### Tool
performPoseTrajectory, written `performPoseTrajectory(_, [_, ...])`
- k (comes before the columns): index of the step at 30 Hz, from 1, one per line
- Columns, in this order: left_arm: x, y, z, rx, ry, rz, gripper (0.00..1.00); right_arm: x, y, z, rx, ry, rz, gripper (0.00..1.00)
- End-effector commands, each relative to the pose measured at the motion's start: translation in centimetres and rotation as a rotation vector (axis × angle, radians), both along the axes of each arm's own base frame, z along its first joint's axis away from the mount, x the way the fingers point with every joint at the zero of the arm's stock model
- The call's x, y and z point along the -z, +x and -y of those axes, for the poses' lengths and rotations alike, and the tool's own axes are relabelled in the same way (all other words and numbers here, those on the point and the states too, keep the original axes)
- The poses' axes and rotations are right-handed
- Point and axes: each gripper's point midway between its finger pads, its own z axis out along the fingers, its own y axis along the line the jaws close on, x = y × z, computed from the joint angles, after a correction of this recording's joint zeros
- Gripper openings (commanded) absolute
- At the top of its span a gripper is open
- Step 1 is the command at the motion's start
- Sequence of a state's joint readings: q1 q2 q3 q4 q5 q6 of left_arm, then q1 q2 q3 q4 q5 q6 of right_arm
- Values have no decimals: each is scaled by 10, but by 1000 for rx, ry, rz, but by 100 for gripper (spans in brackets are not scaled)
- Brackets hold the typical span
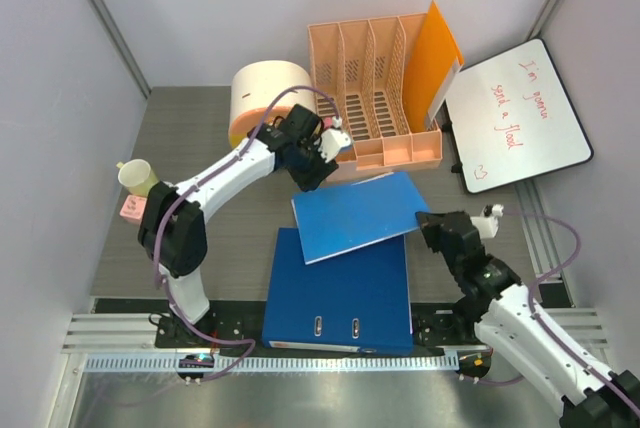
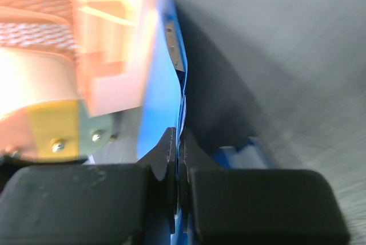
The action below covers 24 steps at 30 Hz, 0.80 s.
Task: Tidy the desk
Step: Pick up the folder from the center of the board.
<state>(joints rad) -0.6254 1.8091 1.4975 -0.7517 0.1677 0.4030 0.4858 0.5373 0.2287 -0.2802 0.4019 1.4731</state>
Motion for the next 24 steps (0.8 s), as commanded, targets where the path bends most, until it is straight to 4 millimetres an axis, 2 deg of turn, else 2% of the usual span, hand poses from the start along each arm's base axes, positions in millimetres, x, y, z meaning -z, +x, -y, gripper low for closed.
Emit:
performPoseTrajectory(1, [-103,19,19,-79,-200,157,69,-117,21,4,-73,-203,235,1])
performPoseTrajectory(2, [-132,27,21,-99,-255,203,72,-132,21,3,-115,-274,261,1])
performPoseTrajectory(3, [-146,29,21,-114,-288,217,73,-169,22,0,-129,-280,329,1])
performPoseTrajectory(4, [-163,30,24,-135,-335,225,75,-181,24,-3,-156,-314,347,1])
performPoseTrajectory(5, [-191,34,22,-148,-383,270,76,-197,24,-6,-182,-336,383,1])
performPoseTrajectory(6, [-205,35,21,-158,-406,290,76,-231,23,-6,-202,-386,453,1])
performPoseTrajectory(8, [-226,32,19,-161,-440,311,76,-255,30,-16,-262,-449,484,1])
performPoseTrajectory(9, [-248,30,20,-149,-474,342,76,-290,29,-14,-277,-511,544,1])
performPoseTrajectory(10, [-256,24,20,-136,-487,336,75,-303,31,-16,-294,-539,566,1])
performPoseTrajectory(11, [-267,16,24,-110,-520,322,74,-305,42,-21,-310,-580,547,1])
performPoseTrajectory(12, [-290,10,26,-85,-566,343,72,-336,41,-20,-304,-619,607,1])
performPoseTrajectory(14, [-309,-7,30,-38,-617,315,69,-346,56,-29,-327,-666,618,1])
performPoseTrajectory(15, [-324,-11,31,-24,-647,328,66,-367,58,-30,-316,-675,657,1])
performPoseTrajectory(17, [-327,-20,34,-8,-673,298,63,-376,69,-34,-327,-741,678,1])
performPoseTrajectory(18, [-327,-21,34,-7,-673,296,61,-394,71,-35,-311,-752,736,1])
performPoseTrajectory(24, [-303,-12,36,-44,-626,269,58,-436,86,-37,-286,-910,823,1])
